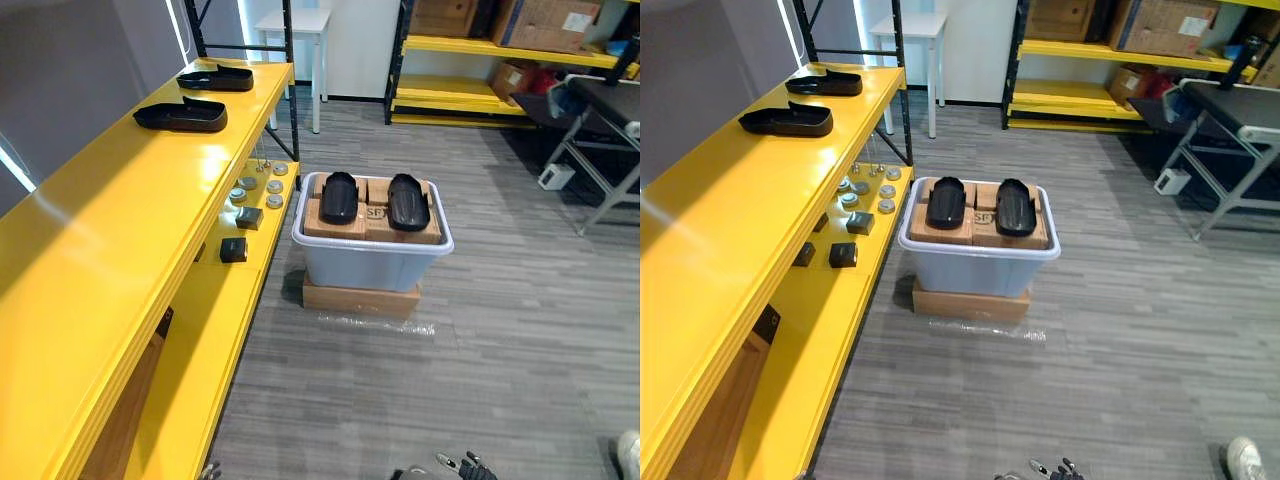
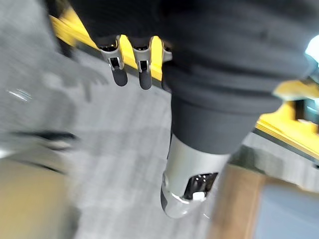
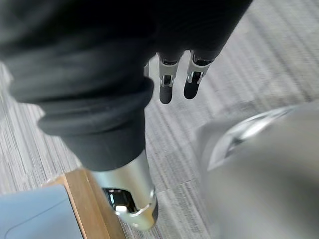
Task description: Walk over and take plastic housings, then place them on the shelf
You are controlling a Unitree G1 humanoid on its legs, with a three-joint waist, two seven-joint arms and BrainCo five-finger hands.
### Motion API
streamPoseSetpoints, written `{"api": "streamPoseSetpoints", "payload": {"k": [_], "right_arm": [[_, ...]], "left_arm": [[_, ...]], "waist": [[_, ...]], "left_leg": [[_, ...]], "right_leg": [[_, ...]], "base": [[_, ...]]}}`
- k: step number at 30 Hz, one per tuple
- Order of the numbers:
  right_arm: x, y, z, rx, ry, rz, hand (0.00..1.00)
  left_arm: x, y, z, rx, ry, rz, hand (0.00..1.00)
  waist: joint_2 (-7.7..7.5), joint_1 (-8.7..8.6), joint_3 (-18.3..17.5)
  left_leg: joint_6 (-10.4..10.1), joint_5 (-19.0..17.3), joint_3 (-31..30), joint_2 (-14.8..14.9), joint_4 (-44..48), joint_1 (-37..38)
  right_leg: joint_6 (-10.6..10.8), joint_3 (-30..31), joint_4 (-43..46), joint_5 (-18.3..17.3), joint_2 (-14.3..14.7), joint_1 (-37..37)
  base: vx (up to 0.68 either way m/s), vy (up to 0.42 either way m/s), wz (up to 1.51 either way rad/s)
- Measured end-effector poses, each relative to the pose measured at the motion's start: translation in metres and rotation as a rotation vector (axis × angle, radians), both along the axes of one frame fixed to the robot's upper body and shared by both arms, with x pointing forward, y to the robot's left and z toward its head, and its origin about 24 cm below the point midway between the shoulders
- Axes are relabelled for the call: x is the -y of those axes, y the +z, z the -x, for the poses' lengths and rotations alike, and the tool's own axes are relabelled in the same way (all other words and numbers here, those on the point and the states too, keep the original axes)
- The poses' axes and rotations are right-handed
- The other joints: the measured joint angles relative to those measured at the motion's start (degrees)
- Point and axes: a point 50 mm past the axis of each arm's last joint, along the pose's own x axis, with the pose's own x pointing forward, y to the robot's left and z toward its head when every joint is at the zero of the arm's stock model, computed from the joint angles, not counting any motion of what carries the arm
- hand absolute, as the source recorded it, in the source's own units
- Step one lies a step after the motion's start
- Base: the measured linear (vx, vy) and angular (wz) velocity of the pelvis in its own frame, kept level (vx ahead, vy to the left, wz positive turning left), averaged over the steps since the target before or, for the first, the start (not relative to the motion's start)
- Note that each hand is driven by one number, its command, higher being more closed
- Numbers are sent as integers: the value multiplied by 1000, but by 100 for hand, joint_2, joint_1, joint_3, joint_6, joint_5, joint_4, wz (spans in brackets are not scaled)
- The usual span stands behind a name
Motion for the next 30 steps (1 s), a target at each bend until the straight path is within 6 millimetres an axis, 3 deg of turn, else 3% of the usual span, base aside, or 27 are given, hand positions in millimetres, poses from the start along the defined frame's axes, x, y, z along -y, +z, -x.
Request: {"api": "streamPoseSetpoints", "payload": {"k": [2, 3, 4, 6, 7, 8, 9, 10, 11, 12, 14, 15, 16, 17, 18, 19, 22, 26, 30], "right_arm": [[0, -3, 11, -26, -9, -3, 0], [1, -4, 19, -46, -18, -2, 0], [5, -4, 24, -56, -38, 3, 0], [7, -5, 29, -56, -78, -5, 0], [9, -4, 31, -52, -110, -8, 0], [9, -5, 32, -51, -124, -11, 0], [9, -5, 35, -58, -122, -9, 0], [9, -5, 35, -57, -120, -8, 0], [8, -5, 35, -61, -108, -4, 0], [9, -5, 34, -61, -100, 2, 0], [11, -3, 28, -50, -80, 18, 0], [12, 2, 14, -6, -58, 40, 0], [13, 5, 7, 22, -46, 52, 0], [14, 11, -6, 71, -21, 70, 0], [15, 15, -15, 103, 2, 89, 0], [13, 26, -33, 180, 41, 122, 0], [13, 63, -58, 382, 106, 228, 0], [19, 122, -87, 626, 179, 414, 0], [21, 160, -121, 787, 167, 505, 0]], "left_arm": [[1, 2, -6, 19, -3, 0, 0], [2, 0, -3, 12, 0, 3, 0], [7, -1, -1, 4, 3, 16, 0], [12, -5, 4, -18, 15, 36, 0], [16, -7, 7, -18, 40, 52, 0], [18, -8, 10, -18, 65, 63, 0], [20, -11, 18, -33, 97, 77, 0], [21, -12, 23, -45, 99, 82, 0], [20, -13, 29, -49, 133, 92, 0], [15, -11, 29, -43, 138, 76, 0], [15, -12, 32, -45, 150, 81, 0], [15, -11, 34, -39, 156, 81, 0], [15, -12, 35, -40, 153, 82, 0], [17, -12, 35, -43, 143, 83, 0], [18, -12, 35, -45, 139, 86, 0], [22, -13, 36, -49, 137, 92, 0], [10, -8, 29, -36, 84, 33, 0], [7, -3, 19, 2, 37, 4, 0], [8, 3, 6, 52, -7, -13, 0]], "waist": [[-72, -94, 0], [-144, -110, -8], [-49, -140, 28], [183, -176, -75], [364, -174, -83], [443, -185, -53], [480, -182, -28], [467, -168, 4], [477, -85, 42], [425, -3, 103], [411, 57, 150], [402, 55, 157], [402, 54, 156], [421, 57, 145], [451, 81, 135], [529, 127, 124], [278, 73, 53], [190, 104, 105], [69, 128, 228]], "left_leg": [[-244, -172, -68, 94, -166, 369], [-338, -377, -126, 124, -178, 657], [-399, -454, -122, 234, -72, 812], [-382, -413, -183, 588, 758, 575], [-579, -247, -303, 908, 1771, 202], [-747, 101, -447, 1103, 2618, -144], [-897, 1017, -565, 1316, 3775, -654], [-947, 1127, -546, 1433, 4364, -903], [-881, 950, -285, 1659, 5489, -1435], [-775, 614, 68, 1735, 5906, -1768], [-824, 215, 696, 1726, 5275, -1992], [-1008, 86, 1068, 1536, 3777, -2006], [-1020, 91, 1084, 1396, 3047, -2006], [-924, 229, 1009, 1150, 1879, -1986], [-853, 544, 930, 1040, 1291, -1977], [-709, 1120, 843, 969, 885, -1971], [-661, 1146, 882, 597, 444, -1827], [-576, 1092, 976, 430, 242, -1760], [-577, 1087, 907, 411, 200, -1947]], "right_leg": [[240, 744, -1795, 719, 282, -230], [293, 1268, -1962, 1024, 277, -362], [259, 1454, -1498, 1531, 380, -439], [-65, 1508, -825, 1408, 640, -548], [-300, 1300, -734, 1148, 852, -351], [-363, 1190, -714, 951, 981, -132], [-429, 1074, -826, 760, 1132, 233], [-452, 1050, -946, 682, 1207, 423], [-478, 1058, -1217, 641, 1351, 839], [-507, 1068, -1490, 616, 1377, 1225], [-486, 1087, -1846, 693, 1337, 1688], [-462, 1108, -1955, 690, 1232, 1846], [-441, 1128, -1972, 681, 1192, 1846], [-367, 1202, -1993, 664, 1165, 1798], [-331, 1268, -1990, 651, 1176, 1740], [-223, 1465, -1991, 620, 1242, 1707], [-18, 1560, -2117, 607, 931, 1725], [90, 1583, -2202, 650, 799, 1724], [110, 1541, -2208, 638, 816, 1571]], "base": [[604, -352, 50], [730, -451, 34], [867, -541, 29], [684, -408, 14], [499, -274, 14], [711, -360, 21], [568, -275, 20], [650, -291, 8], [404, -150, -3], [462, -140, -4], [438, -41, -2], [364, 59, -11], [276, 101, -23], [147, 85, -30], [217, 146, -62], [298, 173, -60], [299, 159, -8], [183, 115, 2], [67, 33, 6]]}}
